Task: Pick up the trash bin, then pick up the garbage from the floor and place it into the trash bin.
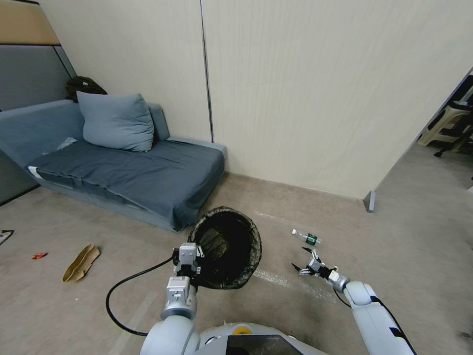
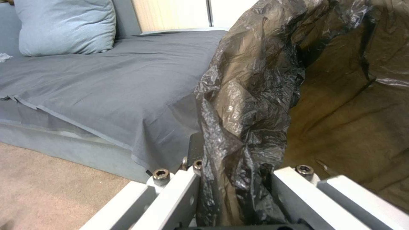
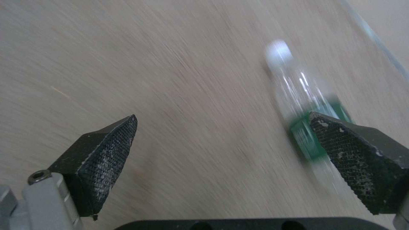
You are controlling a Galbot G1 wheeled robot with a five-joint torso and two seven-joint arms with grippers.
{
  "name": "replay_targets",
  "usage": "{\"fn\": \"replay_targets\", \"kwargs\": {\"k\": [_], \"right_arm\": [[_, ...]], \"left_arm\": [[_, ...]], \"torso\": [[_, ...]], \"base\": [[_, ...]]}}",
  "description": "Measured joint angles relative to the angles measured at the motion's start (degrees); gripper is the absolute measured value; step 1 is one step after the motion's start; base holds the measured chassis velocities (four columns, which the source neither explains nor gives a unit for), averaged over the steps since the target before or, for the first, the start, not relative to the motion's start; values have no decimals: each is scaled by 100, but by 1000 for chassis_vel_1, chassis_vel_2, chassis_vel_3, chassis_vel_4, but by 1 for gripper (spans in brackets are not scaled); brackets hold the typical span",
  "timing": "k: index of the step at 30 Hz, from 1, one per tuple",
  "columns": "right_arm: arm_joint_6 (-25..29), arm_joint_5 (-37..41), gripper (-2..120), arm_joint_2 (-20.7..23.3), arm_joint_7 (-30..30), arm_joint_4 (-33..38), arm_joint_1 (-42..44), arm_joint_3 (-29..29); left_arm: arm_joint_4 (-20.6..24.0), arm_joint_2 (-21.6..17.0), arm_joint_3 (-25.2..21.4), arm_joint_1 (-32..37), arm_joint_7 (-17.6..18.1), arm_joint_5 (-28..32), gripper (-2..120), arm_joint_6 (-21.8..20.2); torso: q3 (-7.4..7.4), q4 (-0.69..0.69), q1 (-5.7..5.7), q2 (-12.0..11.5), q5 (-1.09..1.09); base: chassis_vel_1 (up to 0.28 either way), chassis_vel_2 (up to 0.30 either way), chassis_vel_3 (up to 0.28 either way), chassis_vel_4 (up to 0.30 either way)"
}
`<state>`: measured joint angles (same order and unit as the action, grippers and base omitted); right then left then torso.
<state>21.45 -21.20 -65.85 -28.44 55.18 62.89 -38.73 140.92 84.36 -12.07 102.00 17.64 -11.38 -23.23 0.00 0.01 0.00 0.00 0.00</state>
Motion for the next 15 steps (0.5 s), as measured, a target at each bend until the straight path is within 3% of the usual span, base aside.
{"fn": "replay_targets", "kwargs": {"k": [3, 6, 7, 15], "right_arm": [[-191, 24, 100, 96, 361, -200, -170, 20], [-206, 33, 100, 117, 411, -222, -185, 20], [-270, 50, 100, 155, 556, -276, -204, 26], [-403, 302, 100, 314, 829, -376, -309, 29]], "left_arm": [[2, -23, -7, 4, -1, -1, 1, 0], [2, -29, -12, 5, -1, -1, 1, 0], [2, -48, -23, 14, -2, -3, 1, 0], [-5, -86, -23, 47, -16, -30, 1, -5]], "torso": [[0, 0, 0, 0, -5], [0, -1, 0, 0, -6], [0, -2, 0, 0, 4], [0, -2, 0, 0, -1]], "base": [[0, 0, 0, 0], [0, 0, 0, 0], [0, 0, 0, 0], [0, 0, 0, 0]]}}
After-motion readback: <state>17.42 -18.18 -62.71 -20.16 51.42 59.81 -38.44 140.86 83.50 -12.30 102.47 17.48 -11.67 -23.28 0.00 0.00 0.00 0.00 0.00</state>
